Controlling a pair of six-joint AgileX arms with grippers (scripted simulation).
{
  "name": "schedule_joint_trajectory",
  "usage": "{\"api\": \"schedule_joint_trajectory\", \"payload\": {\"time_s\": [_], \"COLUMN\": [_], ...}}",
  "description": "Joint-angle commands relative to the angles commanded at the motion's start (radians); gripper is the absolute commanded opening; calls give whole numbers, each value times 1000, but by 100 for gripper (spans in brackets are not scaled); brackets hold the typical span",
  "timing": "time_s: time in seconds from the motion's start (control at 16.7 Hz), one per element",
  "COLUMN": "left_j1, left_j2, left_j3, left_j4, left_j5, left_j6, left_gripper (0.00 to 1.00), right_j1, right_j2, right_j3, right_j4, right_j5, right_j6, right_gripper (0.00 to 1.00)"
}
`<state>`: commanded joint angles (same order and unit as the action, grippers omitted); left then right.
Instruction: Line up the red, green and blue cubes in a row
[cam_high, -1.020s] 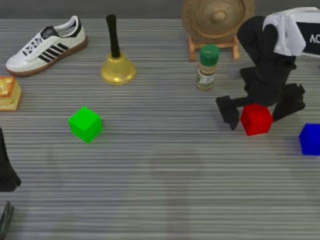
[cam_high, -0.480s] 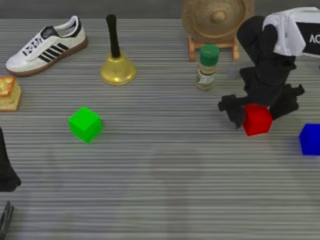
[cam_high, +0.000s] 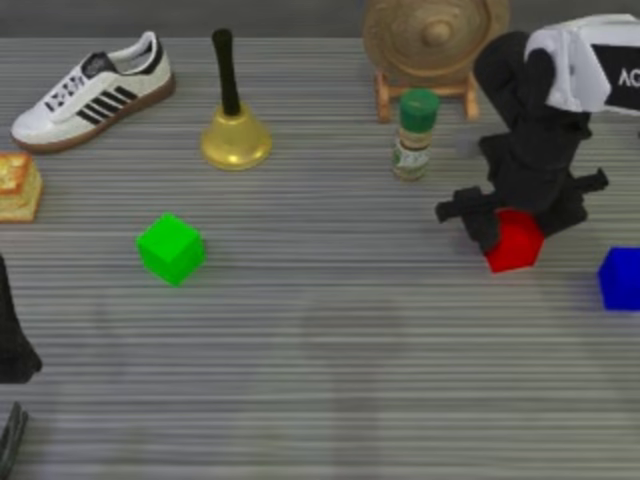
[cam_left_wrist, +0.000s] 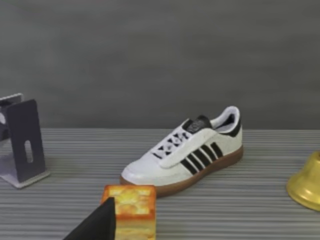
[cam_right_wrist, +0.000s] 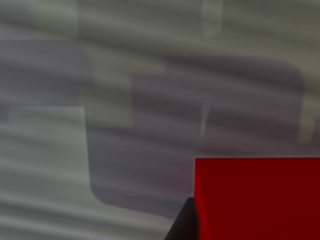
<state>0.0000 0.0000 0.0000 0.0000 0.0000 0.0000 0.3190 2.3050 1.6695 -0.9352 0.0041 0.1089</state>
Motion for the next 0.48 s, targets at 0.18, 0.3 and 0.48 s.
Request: {"api": "schedule_joint_trajectory", "payload": {"time_s": [0.18,0.3,0.48], "left_j1": [0,0,0], "left_j2": [0,0,0], "left_j3": [0,0,0], "left_j4": [0,0,0], "left_j5": [0,0,0], "left_j6": [0,0,0], "left_gripper": [100,100,100], "right_j1": [0,0,-1], "right_j2": [0,0,-31], "right_j3": [0,0,24], "right_j4": [0,0,-26], "right_j5": [0,0,3], "right_j6": [0,0,-1], "right_gripper": [0,0,0]}}
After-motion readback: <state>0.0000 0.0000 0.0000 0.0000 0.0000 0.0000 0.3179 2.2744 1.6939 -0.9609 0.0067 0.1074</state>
